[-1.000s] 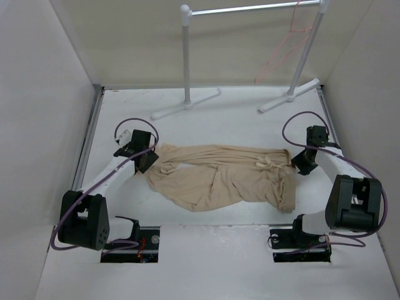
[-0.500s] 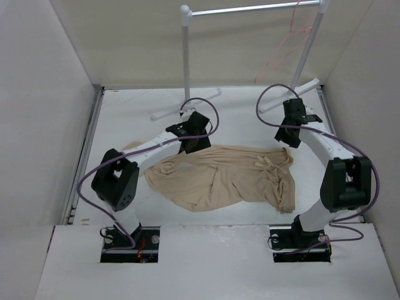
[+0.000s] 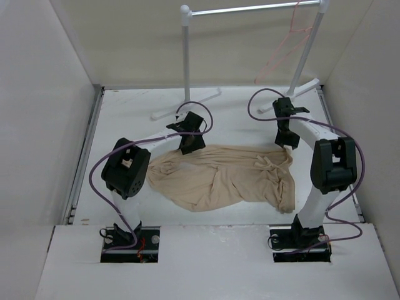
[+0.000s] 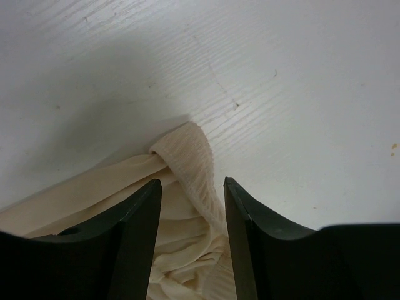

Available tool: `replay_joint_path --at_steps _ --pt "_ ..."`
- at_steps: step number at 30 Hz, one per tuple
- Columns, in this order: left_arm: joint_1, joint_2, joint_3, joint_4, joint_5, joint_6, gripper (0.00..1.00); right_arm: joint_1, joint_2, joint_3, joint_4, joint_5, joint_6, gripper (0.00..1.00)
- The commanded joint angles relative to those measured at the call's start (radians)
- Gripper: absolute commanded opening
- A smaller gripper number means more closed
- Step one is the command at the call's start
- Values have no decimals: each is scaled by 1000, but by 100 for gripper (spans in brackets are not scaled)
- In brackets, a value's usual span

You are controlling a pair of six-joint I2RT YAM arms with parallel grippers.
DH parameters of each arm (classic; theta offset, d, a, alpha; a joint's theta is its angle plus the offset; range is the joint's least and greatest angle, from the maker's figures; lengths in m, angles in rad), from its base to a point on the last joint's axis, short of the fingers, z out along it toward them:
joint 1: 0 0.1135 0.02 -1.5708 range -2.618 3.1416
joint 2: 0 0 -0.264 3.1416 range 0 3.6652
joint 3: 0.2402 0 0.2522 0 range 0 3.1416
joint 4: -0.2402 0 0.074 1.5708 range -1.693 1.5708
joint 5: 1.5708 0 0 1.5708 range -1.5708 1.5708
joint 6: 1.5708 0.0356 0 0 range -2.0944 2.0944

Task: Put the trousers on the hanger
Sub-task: Flatten out the trousers at the center of the board.

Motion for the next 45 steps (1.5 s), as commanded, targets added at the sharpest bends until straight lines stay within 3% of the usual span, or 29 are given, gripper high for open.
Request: replay_joint_path --at_steps 1,8,10,11,15,18,21,24,27,30,34,37,41,43,45 --pt "20 -27 -46 21 12 14 46 12 37 49 -32 69 -22 50" --pt "48 -31 -102 39 44 11 45 8 89 65 -33 15 -22 46" --pt "57 -36 -112 42 43 9 44 8 96 72 -27 21 -19 37" --pt "78 -50 -141 48 25 3 39 8 84 83 -17 59 13 24" --pt "129 -85 -212 39 -32 -5 24 8 24 71 28 73 73 10" --pt "224 -178 -342 48 -89 -44 8 -24 -138 -18 158 -78 138 9" --pt "302 -278 -428 58 -98 -61 5 -58 -255 -87 244 -189 181 12" --pt "371 -388 -493 61 -85 -69 5 -139 -372 -197 365 -434 276 10" --pt "408 -453 -528 64 -33 -72 5 -256 -374 -337 547 -780 435 8" --pt "437 -478 -557 82 32 -75 5 -313 -307 -416 659 -954 556 8" --pt "477 -479 -577 125 96 -81 5 -339 -196 -498 815 -1089 728 12" --pt "518 -465 -574 119 83 -86 5 -344 -176 -515 815 -1015 775 24" --pt "539 -573 -562 96 69 -92 7 -342 -268 -472 787 -926 707 50" --pt "537 -616 -545 56 55 -92 10 -345 -301 -439 694 -861 649 61" --pt "529 -639 -536 30 55 -87 12 -345 -305 -400 631 -831 582 63"
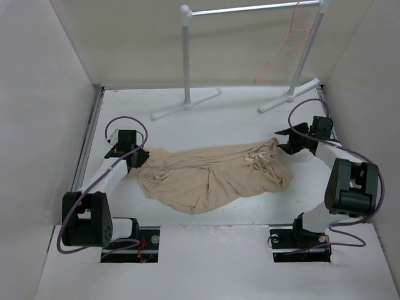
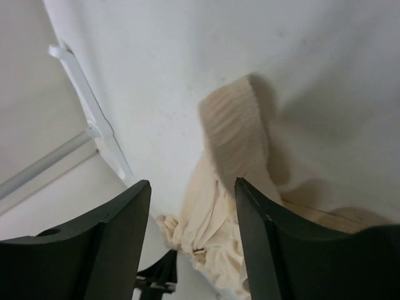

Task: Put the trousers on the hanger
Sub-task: Flatten out the trousers at the center of the board.

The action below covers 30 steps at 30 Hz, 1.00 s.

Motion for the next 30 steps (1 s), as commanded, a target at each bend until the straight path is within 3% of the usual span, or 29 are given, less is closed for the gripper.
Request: replay_joint_path --at_steps 1,7,9,13,15,17,21,22,25,27,30 --pt "-9 -85 33 -65 -19 -1 13 -5 -53 144 -132 146 -178 64" --pt "-32 -96 30 -91 -19 17 14 100 38 320 -370 472 -399 63" --pt "-40 -93 31 -97 -25 24 16 127 74 362 -410 518 -446 62" --pt "-79 -71 50 -128 -82 53 27 197 169 466 -487 581 -556 62" --pt "-104 -32 70 -153 -134 79 41 217 232 512 -534 612 -588 61" --pt "-127 10 93 -159 -151 100 48 226 264 529 -548 638 -602 59" --pt "-164 102 125 -147 -212 131 54 230 316 554 -554 652 -599 45" --pt "-165 143 136 -139 -217 133 54 228 324 555 -557 658 -592 33" --pt "-168 234 151 -116 -205 134 53 228 292 537 -542 685 -551 11" --pt "-170 266 151 -92 -209 131 48 228 248 516 -518 701 -528 8" --pt "-170 292 156 -55 -209 128 13 240 107 456 -461 695 -488 6"
